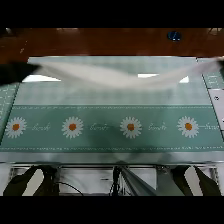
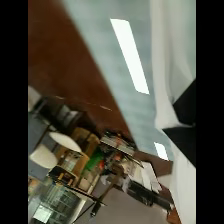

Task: Fold the shirts.

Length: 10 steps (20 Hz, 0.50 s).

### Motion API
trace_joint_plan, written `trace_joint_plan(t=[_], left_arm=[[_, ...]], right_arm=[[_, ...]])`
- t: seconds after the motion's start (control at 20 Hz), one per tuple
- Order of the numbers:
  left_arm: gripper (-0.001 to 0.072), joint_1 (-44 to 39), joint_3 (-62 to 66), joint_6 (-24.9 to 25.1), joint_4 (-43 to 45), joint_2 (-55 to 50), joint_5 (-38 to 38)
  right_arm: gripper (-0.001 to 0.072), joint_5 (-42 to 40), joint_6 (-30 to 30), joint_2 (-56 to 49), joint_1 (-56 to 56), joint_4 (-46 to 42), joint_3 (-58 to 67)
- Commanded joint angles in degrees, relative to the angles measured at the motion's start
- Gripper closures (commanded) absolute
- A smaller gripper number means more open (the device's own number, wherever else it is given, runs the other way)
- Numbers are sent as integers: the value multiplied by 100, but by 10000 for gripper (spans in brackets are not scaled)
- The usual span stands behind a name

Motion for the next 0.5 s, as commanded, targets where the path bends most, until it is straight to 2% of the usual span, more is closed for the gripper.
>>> trace_joint_plan(t=[0.0,0.15,0.2,0.35,0.45], left_arm=[[684,439,1569,-140,-269,1244,946],[684,551,2734,-236,332,1703,1281],[684,507,3073,-544,817,1775,1274],[683,308,4024,-2238,2870,1961,988],[683,160,4599,-2929,3842,2039,133]], right_arm=[[687,-463,892,501,76,-866,2549],[687,-588,1674,501,76,-2048,4570],[687,-608,1897,501,76,-2520,5112],[687,-273,2553,503,79,-4131,6533],[687,503,2673,503,138,-4754,7053]])
